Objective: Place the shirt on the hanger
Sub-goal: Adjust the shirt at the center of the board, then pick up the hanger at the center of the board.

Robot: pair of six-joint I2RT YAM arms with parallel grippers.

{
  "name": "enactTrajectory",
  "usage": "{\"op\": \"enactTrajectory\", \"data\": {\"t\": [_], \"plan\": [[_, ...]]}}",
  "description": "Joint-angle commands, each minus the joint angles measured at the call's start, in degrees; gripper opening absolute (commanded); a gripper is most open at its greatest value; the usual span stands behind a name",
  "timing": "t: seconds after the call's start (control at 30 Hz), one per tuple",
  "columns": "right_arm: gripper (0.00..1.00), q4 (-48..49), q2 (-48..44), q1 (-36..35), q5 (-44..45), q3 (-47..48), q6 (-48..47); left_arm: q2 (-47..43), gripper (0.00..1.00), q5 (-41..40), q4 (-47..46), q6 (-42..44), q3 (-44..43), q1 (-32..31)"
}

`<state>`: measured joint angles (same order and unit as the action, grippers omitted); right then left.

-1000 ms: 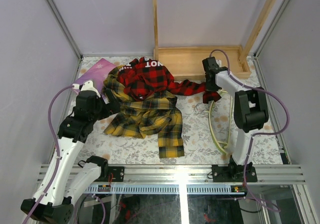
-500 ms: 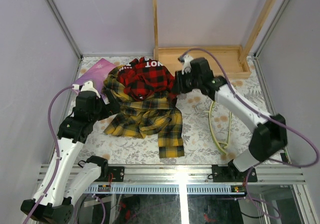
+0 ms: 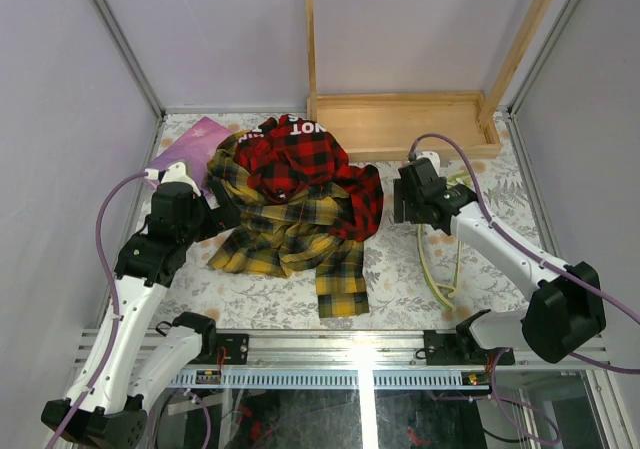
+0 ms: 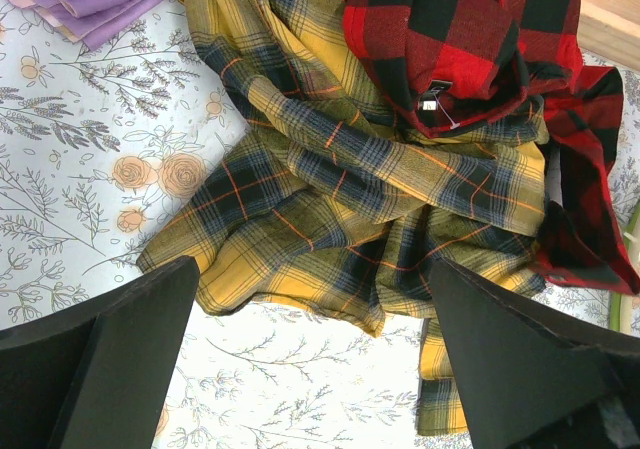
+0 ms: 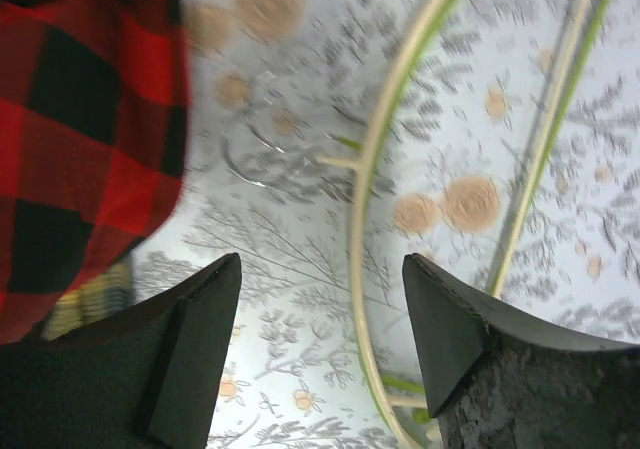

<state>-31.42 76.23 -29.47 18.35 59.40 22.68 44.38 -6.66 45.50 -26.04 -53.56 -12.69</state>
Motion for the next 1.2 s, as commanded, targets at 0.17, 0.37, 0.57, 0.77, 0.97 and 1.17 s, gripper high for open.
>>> {"op": "enactTrajectory", "data": {"t": [0.17,0.37,0.57,0.77,0.97,1.17], "plan": [[0.68,0.5,-0.2,1.5,1.8,-9.5,6.6,-0.3,1.0,0.6,-2.1,0.8,0.0,0.4],[0.49,3.2,3.2,3.4,0.1,-12.2,6.9,-0.2,1.0,0.6,-2.1,0.9,0.1,0.4],[0.4,8.0,5.2,5.7,-3.2,-15.6,6.8,-0.1,1.0,0.9,-2.2,1.0,0.0,0.4],[0.2,10.5,4.3,6.8,-5.2,-17.2,6.4,-0.3,1.0,0.8,-2.2,1.0,0.0,0.4],[0.04,7.4,-0.9,6.8,-1.4,-15.8,5.9,-0.3,1.0,0.7,-2.2,0.9,0.0,0.4],[0.0,2.9,-8.1,6.9,3.2,-13.4,5.8,-0.5,1.0,2.2,-2.7,1.5,-0.8,0.4]]}}
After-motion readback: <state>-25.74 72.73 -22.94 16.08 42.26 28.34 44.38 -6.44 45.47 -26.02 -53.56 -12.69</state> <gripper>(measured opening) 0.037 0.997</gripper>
